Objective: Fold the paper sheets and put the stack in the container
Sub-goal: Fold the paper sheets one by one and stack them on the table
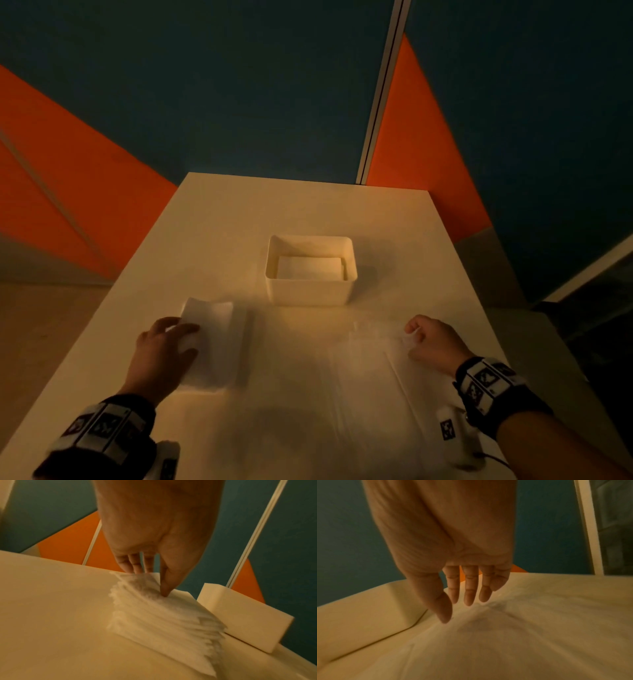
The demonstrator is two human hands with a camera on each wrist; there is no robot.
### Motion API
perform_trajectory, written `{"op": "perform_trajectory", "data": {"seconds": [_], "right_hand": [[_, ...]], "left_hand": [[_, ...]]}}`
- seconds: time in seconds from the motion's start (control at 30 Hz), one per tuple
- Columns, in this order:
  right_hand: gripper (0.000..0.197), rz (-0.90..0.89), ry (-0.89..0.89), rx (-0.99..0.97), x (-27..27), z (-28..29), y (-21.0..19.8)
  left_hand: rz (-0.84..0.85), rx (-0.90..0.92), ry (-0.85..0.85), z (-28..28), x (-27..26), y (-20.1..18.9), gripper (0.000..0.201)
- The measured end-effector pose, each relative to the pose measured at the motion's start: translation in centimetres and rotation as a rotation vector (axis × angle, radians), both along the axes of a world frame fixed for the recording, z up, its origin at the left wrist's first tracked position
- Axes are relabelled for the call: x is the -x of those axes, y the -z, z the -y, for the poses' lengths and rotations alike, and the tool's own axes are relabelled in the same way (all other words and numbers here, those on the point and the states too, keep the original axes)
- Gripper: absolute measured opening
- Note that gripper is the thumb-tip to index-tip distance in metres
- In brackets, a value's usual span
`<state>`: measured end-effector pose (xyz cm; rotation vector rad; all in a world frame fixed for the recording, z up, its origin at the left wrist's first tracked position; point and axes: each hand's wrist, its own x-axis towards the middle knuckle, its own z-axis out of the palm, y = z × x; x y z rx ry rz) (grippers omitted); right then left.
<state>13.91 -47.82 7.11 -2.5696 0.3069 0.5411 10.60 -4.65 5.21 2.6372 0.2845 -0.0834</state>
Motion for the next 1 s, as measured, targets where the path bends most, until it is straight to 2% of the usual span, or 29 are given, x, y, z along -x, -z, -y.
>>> {"op": "perform_trajectory", "data": {"seconds": [0.07, 0.2, 0.3, 0.43, 0.57, 0.73, 0.8, 0.9, 1.0], "right_hand": [[0.038, -0.074, -0.083, 0.077, -0.1, 0.5, -0.2], [0.055, -0.159, -0.299, 0.195, -0.2, -0.2, -0.5], [0.059, -0.141, -0.417, 0.258, -0.2, -1.4, -0.3], [0.061, -0.130, -0.481, 0.306, 0.0, -2.4, 0.2], [0.049, -0.136, -0.530, 0.392, -0.2, -3.2, 0.1], [0.030, -0.187, -0.544, 0.363, -0.7, -3.1, -1.4], [0.028, -0.198, -0.530, 0.286, -0.8, -2.8, -2.2], [0.009, -0.127, -0.452, 0.045, -1.2, -2.5, -3.2], [0.012, -0.004, -0.292, -0.261, -1.2, -3.5, -4.6]], "left_hand": [[-0.037, -0.087, -0.020, -0.1, 0.0, 0.5, 0.041], [-0.060, 0.023, -0.006, 0.5, -0.2, 0.8, 0.043], [-0.057, 0.053, -0.008, 0.8, -0.3, 0.5, 0.043], [-0.057, 0.069, -0.023, 0.9, -0.5, 0.2, 0.045], [-0.063, 0.085, -0.045, 1.1, -0.5, -0.1, 0.044], [-0.093, 0.108, -0.083, 1.4, -0.7, -0.2, 0.042], [-0.081, 0.102, -0.097, 1.5, -0.7, -0.3, 0.044], [-0.042, 0.020, -0.114, 2.0, -0.6, -0.9, 0.050], [0.082, -0.006, -0.038, 4.1, -0.7, -2.1, 0.047]]}}
